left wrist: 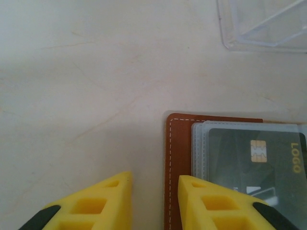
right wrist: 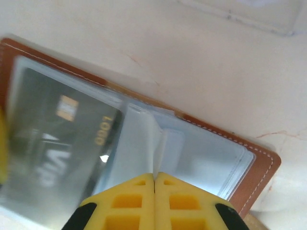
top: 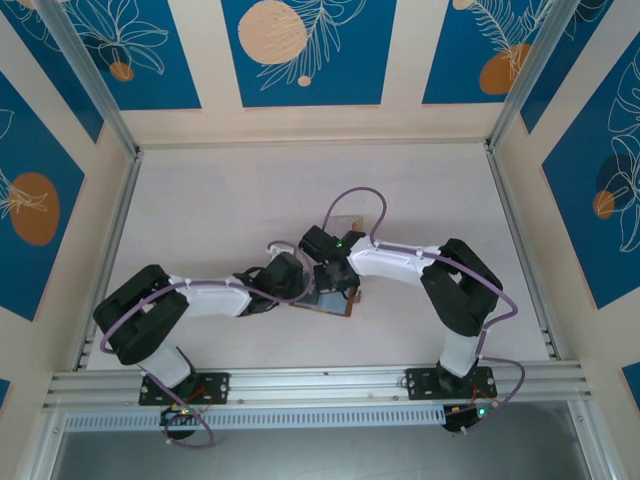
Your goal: Put the credit cards into the card holder
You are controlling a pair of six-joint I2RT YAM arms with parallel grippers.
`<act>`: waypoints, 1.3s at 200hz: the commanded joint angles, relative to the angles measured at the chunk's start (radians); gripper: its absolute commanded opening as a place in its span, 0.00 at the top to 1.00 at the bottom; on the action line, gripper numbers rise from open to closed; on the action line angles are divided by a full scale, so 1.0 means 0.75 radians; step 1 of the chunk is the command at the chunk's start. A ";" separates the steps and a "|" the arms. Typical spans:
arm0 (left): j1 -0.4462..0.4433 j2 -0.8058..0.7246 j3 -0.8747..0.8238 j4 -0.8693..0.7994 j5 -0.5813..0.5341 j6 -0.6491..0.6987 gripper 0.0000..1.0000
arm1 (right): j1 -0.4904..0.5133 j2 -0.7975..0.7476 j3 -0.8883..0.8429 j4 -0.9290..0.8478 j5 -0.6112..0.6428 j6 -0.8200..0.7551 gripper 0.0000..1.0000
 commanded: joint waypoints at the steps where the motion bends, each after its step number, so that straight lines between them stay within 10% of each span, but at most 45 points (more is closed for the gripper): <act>1: -0.140 0.041 -0.058 -0.245 0.297 -0.096 0.71 | -0.001 0.031 0.149 -0.139 -0.029 -0.036 1.00; 86: -0.191 -0.022 -0.090 -0.233 0.240 -0.222 0.70 | -0.037 0.089 0.117 0.129 -0.523 0.018 0.61; 198: -0.187 -0.098 -0.166 -0.258 0.222 -0.252 0.57 | -0.140 -0.086 0.008 0.548 -1.178 -0.047 0.52; 260: -0.169 -0.222 -0.243 -0.328 0.191 -0.288 0.50 | -0.236 -0.276 -0.030 0.407 -1.154 -0.149 0.50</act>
